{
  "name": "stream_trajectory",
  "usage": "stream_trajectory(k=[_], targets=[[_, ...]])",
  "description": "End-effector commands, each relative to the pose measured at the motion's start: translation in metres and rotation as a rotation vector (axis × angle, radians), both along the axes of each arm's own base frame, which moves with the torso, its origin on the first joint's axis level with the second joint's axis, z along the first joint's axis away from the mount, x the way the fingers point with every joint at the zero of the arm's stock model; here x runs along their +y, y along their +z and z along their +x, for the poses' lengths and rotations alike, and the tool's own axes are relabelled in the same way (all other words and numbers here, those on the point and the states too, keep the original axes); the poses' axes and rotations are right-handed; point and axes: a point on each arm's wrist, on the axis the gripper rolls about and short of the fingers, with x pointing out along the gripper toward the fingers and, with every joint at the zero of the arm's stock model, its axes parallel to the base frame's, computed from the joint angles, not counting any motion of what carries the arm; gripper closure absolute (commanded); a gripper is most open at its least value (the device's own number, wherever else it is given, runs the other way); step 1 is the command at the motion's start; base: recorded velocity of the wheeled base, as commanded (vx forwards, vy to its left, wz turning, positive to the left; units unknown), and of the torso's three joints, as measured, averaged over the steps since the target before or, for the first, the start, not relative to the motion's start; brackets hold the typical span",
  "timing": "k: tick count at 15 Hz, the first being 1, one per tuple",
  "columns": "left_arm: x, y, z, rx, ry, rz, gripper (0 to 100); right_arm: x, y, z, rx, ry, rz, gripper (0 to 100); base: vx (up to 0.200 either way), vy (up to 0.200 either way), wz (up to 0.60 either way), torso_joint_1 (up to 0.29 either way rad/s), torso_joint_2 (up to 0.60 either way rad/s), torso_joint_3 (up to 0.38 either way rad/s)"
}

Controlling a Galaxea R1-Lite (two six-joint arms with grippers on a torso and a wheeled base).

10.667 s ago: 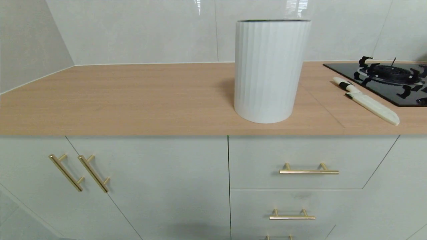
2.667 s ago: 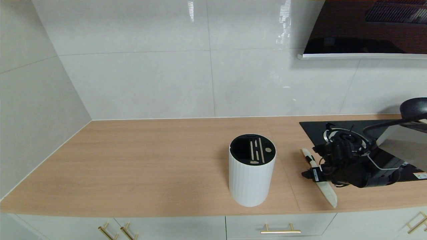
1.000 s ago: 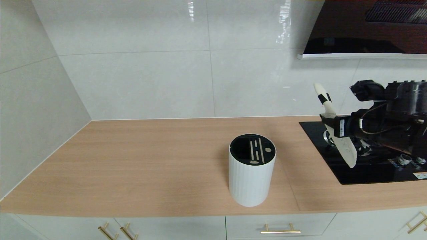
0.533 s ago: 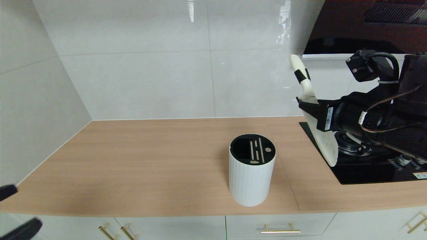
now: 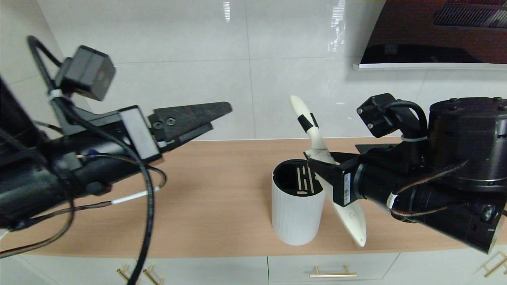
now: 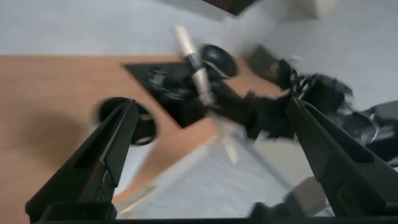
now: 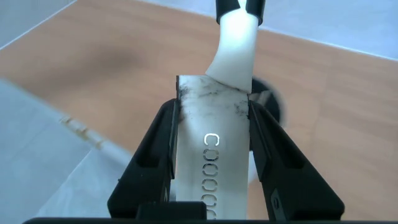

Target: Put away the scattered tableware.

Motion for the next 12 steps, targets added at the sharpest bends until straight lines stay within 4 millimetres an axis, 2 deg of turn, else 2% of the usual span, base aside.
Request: stream_trajectory(k=[1,5,9,12], targets=[[-0.046,-0.032,0.036,0.101,-0.023,0.042,0,0.018,-0.006,-0.013,0.028,0.058,0.006,100,0.000,0.000,0.00,0.000,0.00,0.000],[-0.077,-0.044,0.052,0.116,0.045,0.056,0,0.034,-0.010,-0.023,0.029,0.066,0.010,100,0.000,0.000,0.00,0.000,0.00,0.000],[-0.090,-0.053,0.064,0.131,0.083,0.068,0,0.035,-0.011,-0.024,0.023,0.063,0.015,100,0.000,0.000,0.00,0.000,0.00,0.000],[-0.098,-0.053,0.066,0.105,0.100,0.045,0,0.039,-0.016,-0.023,0.032,0.066,0.001,100,0.000,0.000,0.00,0.000,0.00,0.000]])
